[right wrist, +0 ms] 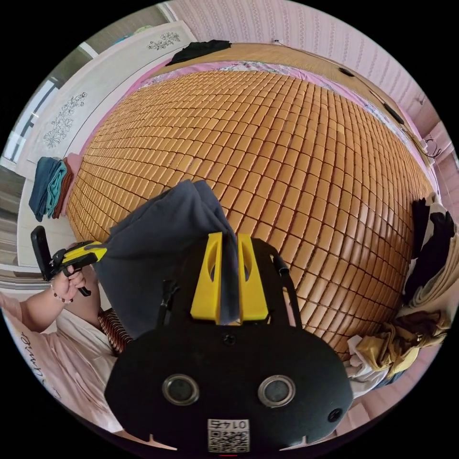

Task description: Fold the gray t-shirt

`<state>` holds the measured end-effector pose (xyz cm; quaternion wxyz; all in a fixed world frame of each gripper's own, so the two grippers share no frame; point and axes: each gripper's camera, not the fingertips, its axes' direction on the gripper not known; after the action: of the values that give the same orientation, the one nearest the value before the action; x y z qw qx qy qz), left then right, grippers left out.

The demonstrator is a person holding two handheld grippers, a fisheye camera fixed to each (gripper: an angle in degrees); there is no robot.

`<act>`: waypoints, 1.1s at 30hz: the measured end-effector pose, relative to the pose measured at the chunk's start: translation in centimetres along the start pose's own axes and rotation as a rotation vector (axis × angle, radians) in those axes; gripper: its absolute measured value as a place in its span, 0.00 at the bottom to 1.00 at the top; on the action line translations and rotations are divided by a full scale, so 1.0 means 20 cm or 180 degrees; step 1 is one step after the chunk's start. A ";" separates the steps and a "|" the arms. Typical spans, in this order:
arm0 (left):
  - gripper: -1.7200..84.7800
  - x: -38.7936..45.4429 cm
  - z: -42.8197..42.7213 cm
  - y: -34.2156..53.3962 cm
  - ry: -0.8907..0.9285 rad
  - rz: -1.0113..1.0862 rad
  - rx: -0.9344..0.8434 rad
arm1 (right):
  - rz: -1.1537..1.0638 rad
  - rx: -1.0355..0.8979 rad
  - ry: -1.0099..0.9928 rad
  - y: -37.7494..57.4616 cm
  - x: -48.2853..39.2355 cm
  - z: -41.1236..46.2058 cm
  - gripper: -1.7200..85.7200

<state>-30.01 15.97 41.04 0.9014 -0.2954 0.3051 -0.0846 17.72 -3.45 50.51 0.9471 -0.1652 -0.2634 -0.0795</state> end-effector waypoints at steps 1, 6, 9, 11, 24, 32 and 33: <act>0.02 0.00 -0.01 0.01 -0.0008 -0.0002 0.0006 | -0.0084 0.0203 0.0005 -0.03 -0.04 -0.04 0.08; 0.04 0.00 -0.02 0.05 -0.0100 0.0025 -0.0038 | -0.0371 0.0029 -0.0431 -0.21 -0.12 0.16 0.16; 0.07 0.00 -0.06 0.08 -0.0166 0.0069 -0.0020 | -0.0333 -0.0202 -0.0584 -0.26 -0.08 0.33 0.19; 0.09 -0.01 -0.09 0.10 -0.0207 0.0108 -0.0003 | -0.0349 -0.0195 -0.0683 -0.26 -0.05 0.34 0.18; 0.19 0.08 -0.24 0.28 -0.0403 0.1015 0.0049 | -0.1349 0.0579 -0.1290 0.05 -0.13 0.02 0.08; 0.16 0.12 -0.15 0.38 -0.0636 0.1284 -0.0390 | -0.1763 0.0813 -0.1248 0.29 -0.25 -0.25 0.08; 0.14 0.12 -0.16 0.40 -0.0655 0.1310 -0.0405 | -0.1787 0.0812 -0.1250 0.31 -0.27 -0.26 0.08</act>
<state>-30.15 20.16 33.07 0.9055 -0.2903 0.2701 0.1509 17.07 0.84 41.68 0.8327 0.0208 -0.4831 -0.2697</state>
